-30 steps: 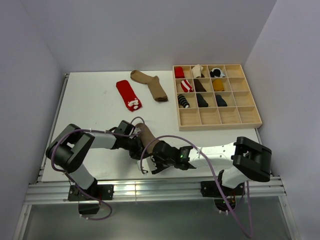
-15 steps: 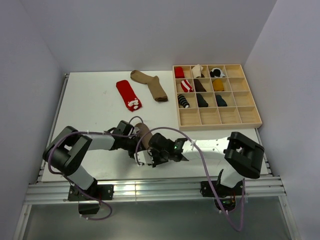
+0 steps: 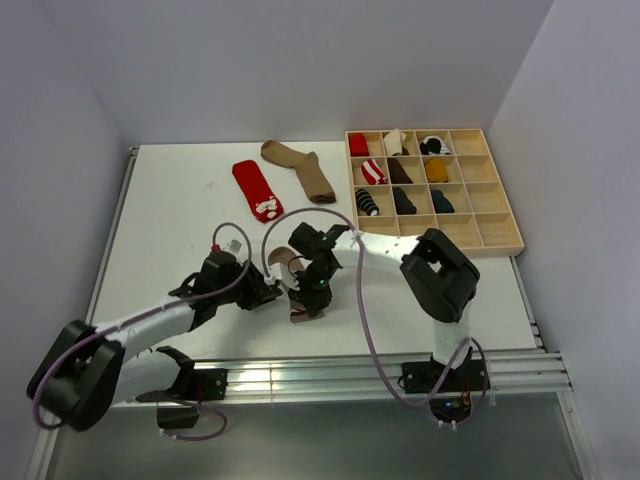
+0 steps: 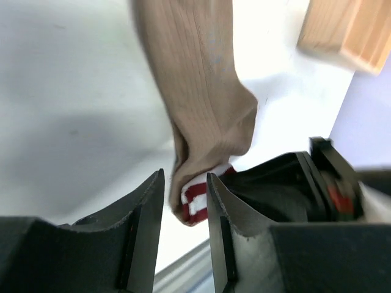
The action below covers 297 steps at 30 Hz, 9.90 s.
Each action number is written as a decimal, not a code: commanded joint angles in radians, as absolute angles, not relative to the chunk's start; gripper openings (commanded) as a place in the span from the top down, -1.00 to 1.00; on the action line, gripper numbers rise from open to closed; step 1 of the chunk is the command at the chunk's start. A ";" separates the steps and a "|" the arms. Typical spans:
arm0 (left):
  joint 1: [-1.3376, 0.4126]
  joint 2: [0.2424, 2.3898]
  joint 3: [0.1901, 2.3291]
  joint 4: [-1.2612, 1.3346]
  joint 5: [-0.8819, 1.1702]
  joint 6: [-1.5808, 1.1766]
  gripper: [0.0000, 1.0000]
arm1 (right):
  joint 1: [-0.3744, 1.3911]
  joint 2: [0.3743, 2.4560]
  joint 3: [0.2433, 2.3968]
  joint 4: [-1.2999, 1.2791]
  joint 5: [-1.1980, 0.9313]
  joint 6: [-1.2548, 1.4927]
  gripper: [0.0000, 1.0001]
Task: Roll the socks
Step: Roll the sock at the center of the board.
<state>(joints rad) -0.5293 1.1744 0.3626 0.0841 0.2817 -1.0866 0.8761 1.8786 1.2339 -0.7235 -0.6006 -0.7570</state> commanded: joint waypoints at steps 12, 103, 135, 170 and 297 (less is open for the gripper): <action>-0.578 0.620 0.166 0.126 -0.049 -0.962 0.24 | 0.716 2.272 1.647 -1.275 -0.945 -0.853 0.65; -0.554 1.635 0.491 0.057 0.685 -0.991 0.91 | 0.757 1.406 0.866 -0.341 -0.402 -0.704 -0.04; -0.499 1.709 0.552 0.006 0.743 -0.968 0.75 | 1.124 1.578 0.860 -0.256 -0.238 -0.747 0.58; -0.480 0.765 0.250 0.172 0.180 -0.746 0.04 | 0.706 2.477 1.868 -1.405 -0.960 -0.824 0.63; -0.586 1.775 0.641 -0.067 0.643 -0.913 0.99 | 1.095 1.385 0.670 -0.115 -0.227 -0.802 -0.25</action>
<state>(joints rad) -0.5812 1.7325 0.6575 0.0532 0.7387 -0.9615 1.0904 1.3693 0.6128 -0.1272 -0.2424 -0.8017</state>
